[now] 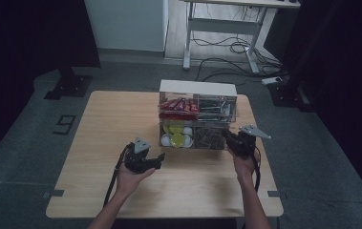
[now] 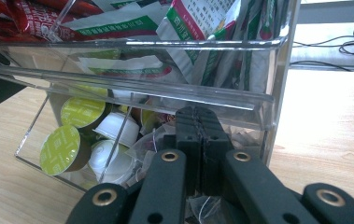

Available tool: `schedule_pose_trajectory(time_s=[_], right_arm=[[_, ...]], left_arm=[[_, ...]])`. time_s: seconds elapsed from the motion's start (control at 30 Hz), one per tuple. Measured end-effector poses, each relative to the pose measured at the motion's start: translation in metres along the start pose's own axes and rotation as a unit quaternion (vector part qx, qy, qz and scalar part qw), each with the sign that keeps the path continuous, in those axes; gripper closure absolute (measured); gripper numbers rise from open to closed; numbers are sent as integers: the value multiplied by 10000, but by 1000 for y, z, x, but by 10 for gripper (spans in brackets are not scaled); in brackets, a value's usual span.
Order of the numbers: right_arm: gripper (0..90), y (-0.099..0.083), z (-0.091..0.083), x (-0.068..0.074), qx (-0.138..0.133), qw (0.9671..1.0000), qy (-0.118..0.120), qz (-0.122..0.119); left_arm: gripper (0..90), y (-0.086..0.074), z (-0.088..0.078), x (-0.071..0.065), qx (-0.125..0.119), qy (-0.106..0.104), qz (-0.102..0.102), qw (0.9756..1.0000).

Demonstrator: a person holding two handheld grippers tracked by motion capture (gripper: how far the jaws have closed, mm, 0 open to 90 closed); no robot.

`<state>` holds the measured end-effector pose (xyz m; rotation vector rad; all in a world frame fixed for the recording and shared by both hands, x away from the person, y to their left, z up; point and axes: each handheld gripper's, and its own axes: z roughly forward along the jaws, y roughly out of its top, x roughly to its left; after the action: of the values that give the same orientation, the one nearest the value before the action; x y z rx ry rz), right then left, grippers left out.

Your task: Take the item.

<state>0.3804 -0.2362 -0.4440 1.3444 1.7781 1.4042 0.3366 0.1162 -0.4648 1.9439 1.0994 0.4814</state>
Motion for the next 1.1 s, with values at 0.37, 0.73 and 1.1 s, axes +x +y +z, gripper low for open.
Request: schedule_pose_trajectory(time_s=[0.37, 0.73, 1.1], right_arm=[[878, -3, 2, 0, 36, 10000, 4, 17], [877, -4, 3, 0, 53, 10000, 2, 25], [878, -4, 4, 0, 63, 10000, 2, 20]], left_arm=[[284, 0, 2, 0, 34, 6, 13, 10000], [283, 2, 7, -4, 90, -19, 58, 9999], [282, 6, 10, -8, 94, -55, 111, 9999]])
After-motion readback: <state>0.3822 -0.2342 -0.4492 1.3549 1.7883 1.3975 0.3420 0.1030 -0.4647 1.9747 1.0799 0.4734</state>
